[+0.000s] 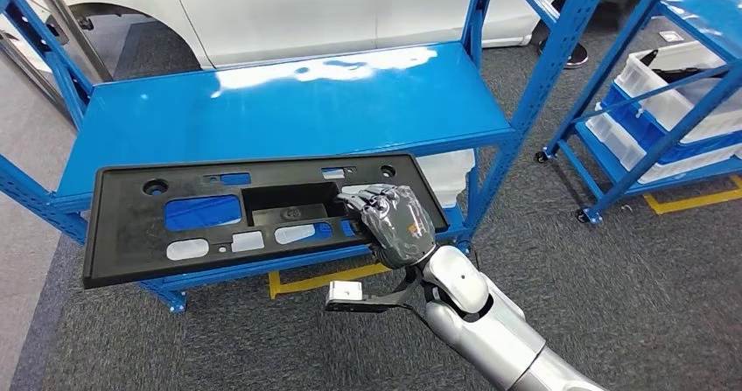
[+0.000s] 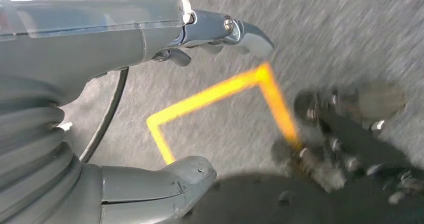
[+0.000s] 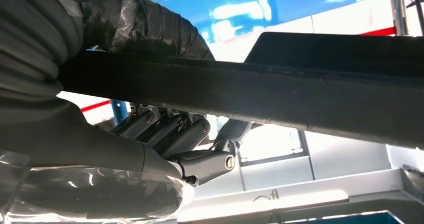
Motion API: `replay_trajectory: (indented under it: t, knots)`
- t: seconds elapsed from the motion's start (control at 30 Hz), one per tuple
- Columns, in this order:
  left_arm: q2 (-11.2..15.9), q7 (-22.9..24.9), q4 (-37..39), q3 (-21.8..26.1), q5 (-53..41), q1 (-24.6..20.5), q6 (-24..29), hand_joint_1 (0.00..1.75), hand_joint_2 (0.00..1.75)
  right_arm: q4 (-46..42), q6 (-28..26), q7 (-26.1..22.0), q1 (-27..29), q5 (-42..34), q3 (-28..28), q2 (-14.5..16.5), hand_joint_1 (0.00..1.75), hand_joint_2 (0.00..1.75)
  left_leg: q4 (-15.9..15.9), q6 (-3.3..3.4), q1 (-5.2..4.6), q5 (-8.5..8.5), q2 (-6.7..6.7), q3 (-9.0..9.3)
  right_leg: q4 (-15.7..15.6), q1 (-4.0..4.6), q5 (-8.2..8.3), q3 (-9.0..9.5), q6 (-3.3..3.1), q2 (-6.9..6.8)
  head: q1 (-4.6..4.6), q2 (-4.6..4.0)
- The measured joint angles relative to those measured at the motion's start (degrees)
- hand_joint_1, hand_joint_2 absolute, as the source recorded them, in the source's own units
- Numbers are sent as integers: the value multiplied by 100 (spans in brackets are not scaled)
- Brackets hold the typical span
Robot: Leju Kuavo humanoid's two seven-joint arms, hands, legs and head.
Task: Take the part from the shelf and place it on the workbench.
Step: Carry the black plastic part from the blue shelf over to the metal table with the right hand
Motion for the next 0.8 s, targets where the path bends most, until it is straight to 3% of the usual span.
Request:
replay_trajectory:
  t: [0.07, 0.1, 0.13, 0.17, 0.23, 0.3, 0.33, 0.4, 0.43, 0.5, 0.57, 0.6, 0.63, 0.67, 0.73, 0.8]
  knots:
    - [1, 1, -1, 0, -8, 11, -13, 0, 175, -1, 10, 2, 29, -10, 1, 1, 175, 175, 717, -48, 25, -574, -10, -163, 21, -1, 158, -215, -19, -4, -4, 0]
    - [6, 2, -1, 0, -12, 15, -18, 0, 175, 1, 13, 4, 52, -13, 1, -1, 175, 175, 1047, -76, 40, -679, -10, -199, 43, -5, 226, -323, -8, -9, -3, 0]
    - [11, 2, -2, 0, -13, 17, -20, 0, 175, 2, 17, 5, 75, -13, 3, -2, 175, 175, 1260, -103, 55, -640, -9, -179, 75, -14, 290, -437, 7, -15, -3, 0]
    - [18, 4, -3, 0, -13, 18, -22, 0, 175, 4, 21, 7, 95, -14, 6, -2, 175, 175, 1294, -129, 72, -489, -8, -77, 119, -29, 348, -558, 30, -20, -3, 0]
    - [33, 67, -5, 0, -16, 19, -24, 0, 175, 5, 49, 5, 126, -57, 15, 2, 175, 175, 793, -180, 111, -240, -13, 406, 243, -65, 442, -798, 92, -23, -4, 0]
    - [50, 235, -7, 1, -25, 30, -21, 0, 175, 16, 87, -22, 179, -171, 20, 19, 175, 175, -8, -178, 107, -375, -39, 974, 373, -79, 512, -966, 164, -16, -3, 0]
    - [56, 310, -7, 3, -26, 48, -26, 0, 175, 47, 83, -63, 224, -239, 21, 33, 175, 175, -264, -149, 93, -491, -51, 1124, 403, -78, 546, -1006, 197, -12, -1, 0]
    - [72, 227, -7, 18, 16, 101, -79, 0, 175, 152, -20, -168, 338, -292, 27, 69, 175, 175, -397, -22, 70, -514, -53, 1143, 405, -87, 615, -1034, 273, -9, 3, 0]
    - [77, 91, -7, 28, 44, 121, -114, 0, 175, 204, -84, -198, 378, -275, 31, 80, 175, 175, -411, 42, 67, -473, -50, 1118, 432, -100, 578, -1058, 307, -4, 4, 0]
    - [80, -150, -10, 43, 74, 129, -117, 0, 175, 241, -122, -154, 402, -202, 36, 85, 175, 175, -431, 164, 66, -360, -50, 1036, 735, -126, 241, -1182, 362, 11, 6, 0]
    - [80, -215, -13, 44, 57, 110, -44, 0, 175, 223, -36, -54, 382, -168, 36, 82, 175, 175, -424, 215, 47, -250, -73, 906, 1449, -131, -279, -1406, 392, 27, 5, 0]
    - [80, -222, -14, 44, 45, 103, -20, 0, 175, 216, 4, -19, 378, -156, 36, 80, 175, 175, -421, 220, 37, -202, -94, 844, 1783, -130, -422, -1490, 399, 32, 5, 0]
    - [80, -228, -14, 44, 34, 98, -7, 0, 175, 212, 35, 3, 379, -136, 36, 77, 175, 175, -417, 221, 22, -153, -126, 781, 1999, -128, -463, -1506, 393, 37, 5, 0]
    - [80, -230, -14, 44, 24, 96, -6, 0, 175, 212, 50, 12, 384, -111, 37, 74, 175, 175, -414, 219, 9, -115, -163, 731, 1976, -120, -389, -1411, 370, 47, 5, 0]
    - [69, -232, -14, 44, 13, 91, -11, 0, 175, 207, 60, 18, 386, -63, 38, 69, 175, 175, -410, 205, -5, -51, -249, 660, 1324, -78, -118, -913, 272, 157, 4, 0]
    - [33, -227, -14, 44, 8, 79, -23, 0, 175, 191, 59, 23, 376, -30, 38, 66, 175, 175, -411, 164, 11, 7, -332, 611, 518, -37, -3, -394, 156, 407, 4, 0]
